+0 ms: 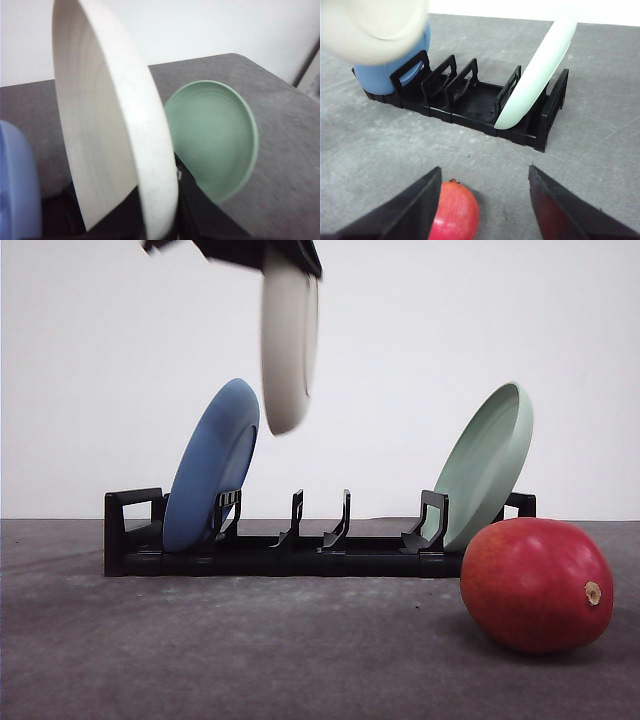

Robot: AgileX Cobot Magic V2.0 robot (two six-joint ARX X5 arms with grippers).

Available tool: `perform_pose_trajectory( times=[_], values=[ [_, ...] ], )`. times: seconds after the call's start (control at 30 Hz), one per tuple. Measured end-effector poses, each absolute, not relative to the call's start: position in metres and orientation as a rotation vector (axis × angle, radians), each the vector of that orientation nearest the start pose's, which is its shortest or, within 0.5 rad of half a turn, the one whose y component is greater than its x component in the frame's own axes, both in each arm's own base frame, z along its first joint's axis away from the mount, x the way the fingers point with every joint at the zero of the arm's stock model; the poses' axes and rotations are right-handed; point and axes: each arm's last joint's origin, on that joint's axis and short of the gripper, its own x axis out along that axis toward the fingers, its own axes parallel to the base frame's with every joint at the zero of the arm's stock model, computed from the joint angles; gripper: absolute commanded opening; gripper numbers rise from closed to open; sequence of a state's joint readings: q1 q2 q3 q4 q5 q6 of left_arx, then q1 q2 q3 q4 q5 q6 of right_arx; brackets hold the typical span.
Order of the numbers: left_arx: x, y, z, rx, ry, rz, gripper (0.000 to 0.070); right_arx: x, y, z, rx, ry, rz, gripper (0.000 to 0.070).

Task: Place pomegranate in white plate

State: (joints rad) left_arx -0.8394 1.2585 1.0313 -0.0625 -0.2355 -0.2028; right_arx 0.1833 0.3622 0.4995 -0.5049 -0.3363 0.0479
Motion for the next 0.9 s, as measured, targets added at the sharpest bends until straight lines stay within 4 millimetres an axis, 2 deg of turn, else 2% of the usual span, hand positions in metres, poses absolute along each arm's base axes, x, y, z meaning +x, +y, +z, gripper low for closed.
perform_pose_trajectory(
  times=[0.17, 0.3, 0.4, 0.53, 0.7, 0.9],
  values=[
    [0.164, -0.189, 0.344, -0.008, 0.361, -0.605, 0.0013, 0.093, 0.027, 0.256, 0.075, 0.383, 0.505, 0.0350],
    [0.143, -0.179, 0.344, 0.040, 0.390, -0.587, 0.0013, 0.093, 0.027, 0.256, 0.075, 0.383, 0.505, 0.0349],
    [0.129, -0.175, 0.330, 0.075, 0.393, -0.570, 0.0013, 0.093, 0.027, 0.256, 0.075, 0.383, 0.505, 0.0349],
    [0.115, -0.176, 0.301, 0.189, 0.434, -0.603, 0.0013, 0.093, 0.027, 0.256, 0.075, 0.383, 0.505, 0.0349],
    [0.099, -0.184, 0.274, 0.414, 0.486, -0.676, 0.0013, 0.093, 0.027, 0.256, 0.075, 0.383, 0.505, 0.0350],
    [0.091, -0.203, 0.249, 0.713, 0.528, -0.746, 0.0012, 0.093, 0.027, 0.256, 0.075, 0.383, 0.505, 0.0349]
  ],
)
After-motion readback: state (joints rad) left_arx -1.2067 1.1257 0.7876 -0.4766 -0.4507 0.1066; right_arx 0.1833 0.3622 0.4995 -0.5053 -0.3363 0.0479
